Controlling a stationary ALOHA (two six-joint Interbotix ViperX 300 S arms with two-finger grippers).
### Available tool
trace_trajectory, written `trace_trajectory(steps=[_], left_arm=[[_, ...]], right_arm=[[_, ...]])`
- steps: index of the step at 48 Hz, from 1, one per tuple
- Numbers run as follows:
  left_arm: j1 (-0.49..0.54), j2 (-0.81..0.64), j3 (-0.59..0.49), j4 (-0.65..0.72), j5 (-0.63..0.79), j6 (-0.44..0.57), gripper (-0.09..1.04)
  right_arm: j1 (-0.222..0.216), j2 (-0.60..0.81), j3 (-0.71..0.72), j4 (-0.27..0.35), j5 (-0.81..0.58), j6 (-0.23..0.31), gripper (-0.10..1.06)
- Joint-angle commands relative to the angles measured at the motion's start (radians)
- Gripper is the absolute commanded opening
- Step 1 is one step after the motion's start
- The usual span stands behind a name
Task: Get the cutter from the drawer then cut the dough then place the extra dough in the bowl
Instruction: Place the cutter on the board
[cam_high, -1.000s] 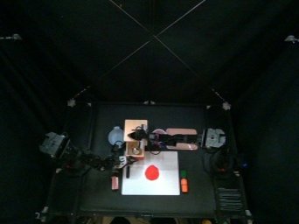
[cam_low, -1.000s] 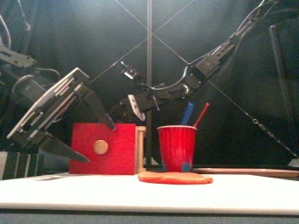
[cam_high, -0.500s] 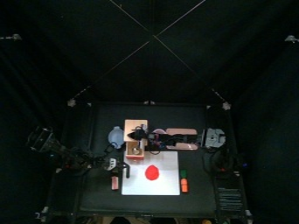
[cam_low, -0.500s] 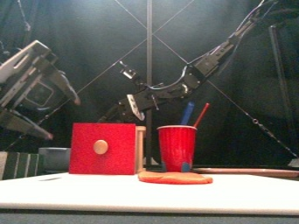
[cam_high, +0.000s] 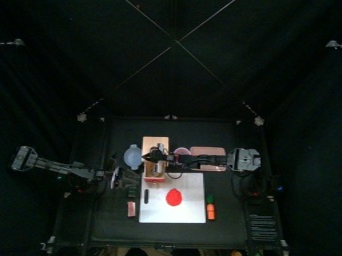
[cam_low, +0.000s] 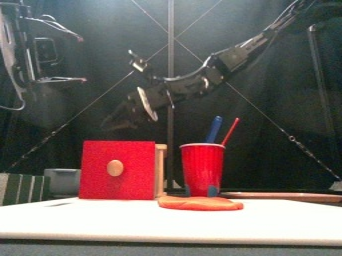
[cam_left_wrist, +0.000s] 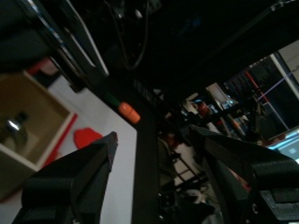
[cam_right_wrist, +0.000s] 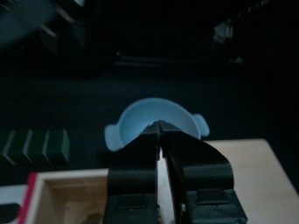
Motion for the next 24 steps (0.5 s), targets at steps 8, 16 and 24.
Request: trace_trajectory(steps=[8,16,24], left_arm=[[0.12,-0.086,0.034,0.104,-0.011,0.12,0.98],[0.212,-0.094,0.043,0.123,-0.012,0.201,0.98],[0.264,-0.095,0.037,0.141,-0.014,0.262,0.98]], right_arm=[[0.018,-0.192,-0.051,0.015,0.133,0.021,0.07],[0.038,-0.255,-0.052,0.087,0.4,0.028,0.09],[0.067,-0.268,-0.083,0.141,0.657,0.026,0.16]])
